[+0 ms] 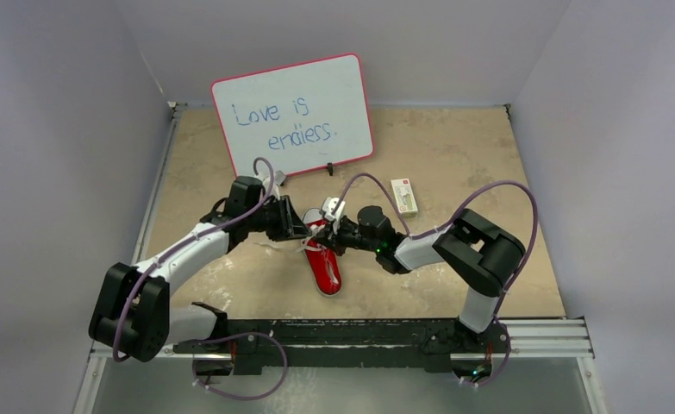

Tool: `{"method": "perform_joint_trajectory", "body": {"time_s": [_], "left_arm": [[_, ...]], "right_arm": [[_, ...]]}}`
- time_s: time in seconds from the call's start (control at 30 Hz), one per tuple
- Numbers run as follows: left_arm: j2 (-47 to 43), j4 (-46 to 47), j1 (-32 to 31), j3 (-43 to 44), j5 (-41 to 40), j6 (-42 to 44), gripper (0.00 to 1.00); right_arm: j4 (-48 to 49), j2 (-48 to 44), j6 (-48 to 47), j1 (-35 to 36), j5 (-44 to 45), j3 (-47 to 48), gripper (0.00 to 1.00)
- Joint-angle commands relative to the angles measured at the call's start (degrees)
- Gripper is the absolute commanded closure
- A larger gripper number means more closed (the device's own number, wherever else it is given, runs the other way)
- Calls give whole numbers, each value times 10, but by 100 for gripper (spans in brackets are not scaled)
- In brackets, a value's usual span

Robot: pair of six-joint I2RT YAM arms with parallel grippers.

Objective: Tie the shoes

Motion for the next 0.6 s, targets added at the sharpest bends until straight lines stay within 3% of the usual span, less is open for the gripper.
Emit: {"method": "perform_joint_trajectory", "body": {"time_s": [0.0,0.13,0.27,0.47,0.57], "left_arm": [[-30,-68,3,33,-50,39,74],[-33,-191,3,85,-136,95,74],[-24,-257,3,137,-174,139,74],[11,-226,3,144,-161,142,72],[17,-175,3,124,-136,127,75]], "right_arm": [[23,-15,11,-3,4,6,100],[3,-38,6,-5,4,3,100],[-56,-87,24,-16,4,13,100],[-241,-180,50,-40,5,53,100],[-287,-240,69,-59,3,42,100]]}}
